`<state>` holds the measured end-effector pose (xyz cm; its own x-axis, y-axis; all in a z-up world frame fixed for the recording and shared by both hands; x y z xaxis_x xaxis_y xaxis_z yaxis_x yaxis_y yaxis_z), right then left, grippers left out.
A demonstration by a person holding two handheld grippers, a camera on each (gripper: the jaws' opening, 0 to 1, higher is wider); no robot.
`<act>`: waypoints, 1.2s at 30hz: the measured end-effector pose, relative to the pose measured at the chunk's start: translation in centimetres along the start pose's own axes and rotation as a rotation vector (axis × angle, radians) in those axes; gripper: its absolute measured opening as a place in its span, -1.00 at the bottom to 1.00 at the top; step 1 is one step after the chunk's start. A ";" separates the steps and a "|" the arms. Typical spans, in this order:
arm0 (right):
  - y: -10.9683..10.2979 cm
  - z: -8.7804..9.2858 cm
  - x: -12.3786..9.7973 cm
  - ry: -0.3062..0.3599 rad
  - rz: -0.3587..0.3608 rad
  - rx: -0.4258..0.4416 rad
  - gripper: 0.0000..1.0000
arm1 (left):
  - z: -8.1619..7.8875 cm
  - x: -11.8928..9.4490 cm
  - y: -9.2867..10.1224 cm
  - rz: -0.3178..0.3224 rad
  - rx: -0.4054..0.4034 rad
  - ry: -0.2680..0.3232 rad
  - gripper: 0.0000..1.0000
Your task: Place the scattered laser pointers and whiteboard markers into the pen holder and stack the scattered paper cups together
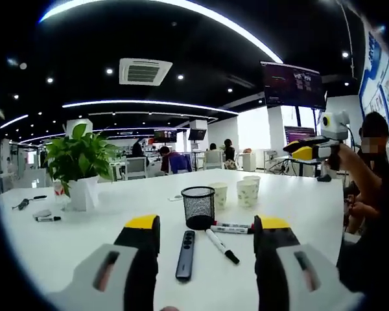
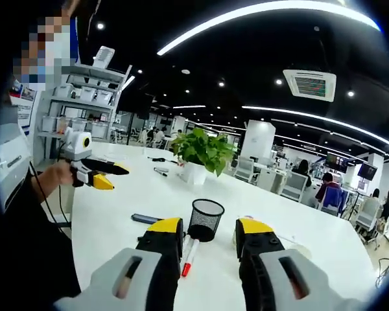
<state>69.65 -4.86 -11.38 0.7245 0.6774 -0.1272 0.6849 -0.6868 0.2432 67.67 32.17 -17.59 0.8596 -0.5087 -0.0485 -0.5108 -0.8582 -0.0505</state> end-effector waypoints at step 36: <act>1.5 3.5 3.3 0.003 -0.056 0.042 -0.20 | 1.8 3.7 -2.0 -0.066 -0.097 -0.021 0.18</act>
<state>73.34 -4.55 -14.76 0.6850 0.7157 -0.1361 0.7268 -0.6586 0.1950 71.86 32.08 -19.43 0.8901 -0.4505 -0.0687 -0.4486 -0.8927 0.0421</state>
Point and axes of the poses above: the point that each gripper's makers call its tool centre point, and the gripper's own axes: x roughly forward along the fingers, y roughly to its right, z roughly out of its underside, the point moved 10 cm from there along -x, roughly backward along the fingers, and after that the axes turned 5 degrees about -z, right-handed, at the moved point
